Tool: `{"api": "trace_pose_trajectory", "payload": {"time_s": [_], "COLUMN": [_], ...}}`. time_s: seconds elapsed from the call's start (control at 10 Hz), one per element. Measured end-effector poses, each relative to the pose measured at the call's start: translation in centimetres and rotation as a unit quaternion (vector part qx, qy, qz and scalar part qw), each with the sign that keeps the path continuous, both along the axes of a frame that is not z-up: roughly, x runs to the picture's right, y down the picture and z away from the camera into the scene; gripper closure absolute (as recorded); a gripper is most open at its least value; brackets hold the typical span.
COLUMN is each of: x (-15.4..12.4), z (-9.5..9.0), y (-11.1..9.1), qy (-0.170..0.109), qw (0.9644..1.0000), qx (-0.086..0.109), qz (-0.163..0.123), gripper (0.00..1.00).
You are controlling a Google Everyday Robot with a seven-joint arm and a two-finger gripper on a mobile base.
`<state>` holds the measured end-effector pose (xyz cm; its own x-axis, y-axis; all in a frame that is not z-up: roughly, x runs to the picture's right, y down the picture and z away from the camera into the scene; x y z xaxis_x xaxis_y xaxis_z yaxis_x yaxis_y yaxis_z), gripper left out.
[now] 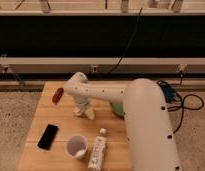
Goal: Wipe the white sponge on the table
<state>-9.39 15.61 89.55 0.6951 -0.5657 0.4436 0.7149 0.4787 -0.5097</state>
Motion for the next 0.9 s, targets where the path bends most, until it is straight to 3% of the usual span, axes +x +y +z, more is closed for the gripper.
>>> {"api": "trace_pose_trajectory", "payload": {"time_s": [0.1,0.8,0.9], "x": [0.03,0.02,0.04], "z": [0.01,-0.56,-0.55], "y": [0.09,0.01,-0.02], "qy": [0.0,-0.001,-0.001], "qw": [1.0,1.0,1.0], "qx": [0.0,-0.003,-0.003], "qz": [-0.001,-0.004,-0.004], "gripper": [0.34,0.98,1.0]}}
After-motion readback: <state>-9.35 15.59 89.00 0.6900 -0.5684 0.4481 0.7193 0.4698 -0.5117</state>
